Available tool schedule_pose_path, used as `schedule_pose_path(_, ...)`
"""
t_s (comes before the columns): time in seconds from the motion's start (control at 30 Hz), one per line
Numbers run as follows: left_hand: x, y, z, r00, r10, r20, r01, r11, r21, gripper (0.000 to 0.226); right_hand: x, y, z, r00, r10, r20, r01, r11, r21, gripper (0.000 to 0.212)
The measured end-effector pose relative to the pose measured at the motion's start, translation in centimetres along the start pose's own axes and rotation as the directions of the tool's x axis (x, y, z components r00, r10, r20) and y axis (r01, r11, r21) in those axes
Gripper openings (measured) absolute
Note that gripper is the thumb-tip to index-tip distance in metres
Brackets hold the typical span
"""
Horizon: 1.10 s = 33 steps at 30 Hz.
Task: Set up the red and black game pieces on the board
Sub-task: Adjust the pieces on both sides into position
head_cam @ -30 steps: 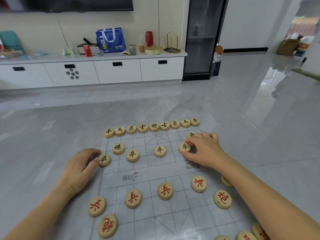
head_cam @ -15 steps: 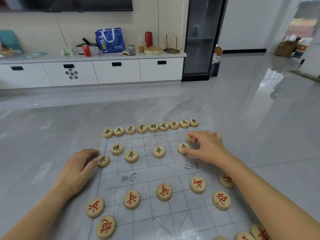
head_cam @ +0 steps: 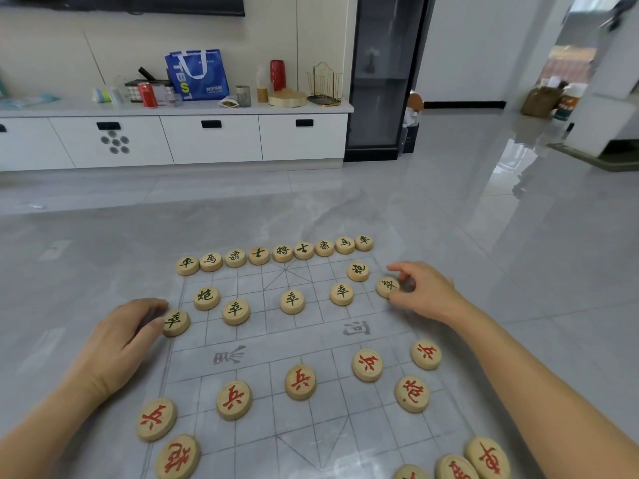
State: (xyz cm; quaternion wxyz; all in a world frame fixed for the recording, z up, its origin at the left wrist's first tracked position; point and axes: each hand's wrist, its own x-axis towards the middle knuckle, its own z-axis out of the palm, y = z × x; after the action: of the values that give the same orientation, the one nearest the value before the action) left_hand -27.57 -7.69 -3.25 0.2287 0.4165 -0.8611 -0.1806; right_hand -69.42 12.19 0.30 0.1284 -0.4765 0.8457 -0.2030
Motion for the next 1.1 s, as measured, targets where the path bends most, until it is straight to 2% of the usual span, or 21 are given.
schedule_pose_path(0.13, 0.0, 0.3, -0.1, 1.000, -0.007, 0.002, 0.007, 1.000, 0.002, 0.063, 0.2, -0.7, 0.1, 1.000, -0.022, -0.018, 0.021, 0.996, -0.088, 0.043)
schedule_pose_path(0.2, -0.1, 0.3, -0.2, 1.000, -0.005, 0.005, 0.005, 1.000, -0.014, 0.056, 0.4, -0.7, 0.2, 0.998, -0.027, -0.049, 0.021, 0.992, -0.125, 0.037)
schedule_pose_path(0.3, -0.2, 0.4, -0.3, 1.000, 0.003, 0.019, -0.003, 0.999, -0.034, 0.039, 0.3, -0.4, 0.4, 0.997, -0.030, -0.075, 0.021, 0.993, -0.119, 0.036)
schedule_pose_path(0.43, -0.2, 0.3, -0.2, 1.000, 0.007, 0.017, -0.007, 1.000, -0.021, 0.049, 0.3, -0.1, 0.4, 0.998, -0.033, -0.058, 0.027, 0.995, -0.091, 0.035)
schedule_pose_path(0.53, -0.1, 0.2, -0.2, 1.000, 0.022, 0.017, -0.021, 0.999, -0.034, 0.041, 0.3, -0.2, 0.4, 0.997, -0.035, -0.063, 0.029, 0.995, -0.099, 0.030)
schedule_pose_path(0.63, -0.2, 0.1, -0.2, 0.999, 0.031, 0.016, -0.030, 0.999, -0.044, 0.039, 0.2, -0.2, 0.2, 0.998, -0.031, -0.051, 0.025, 0.993, -0.113, 0.036)
schedule_pose_path(0.77, -0.1, -0.1, -0.1, 0.999, 0.037, 0.022, -0.036, 0.998, -0.045, 0.030, 0.7, -1.3, 0.1, 0.999, -0.033, -0.027, 0.030, 0.991, -0.132, 0.060)
schedule_pose_path(0.97, -0.2, -0.4, 0.0, 0.999, 0.037, 0.028, -0.036, 0.999, -0.030, 0.029, 2.7, -3.9, 1.3, 0.993, -0.117, 0.001, 0.114, 0.965, -0.237, 0.058)
schedule_pose_path(1.1, -0.2, -0.3, 0.0, 0.999, 0.046, 0.018, -0.045, 0.998, -0.035, 0.029, 3.3, -4.2, 1.8, 0.992, -0.123, -0.005, 0.117, 0.954, -0.278, 0.048)
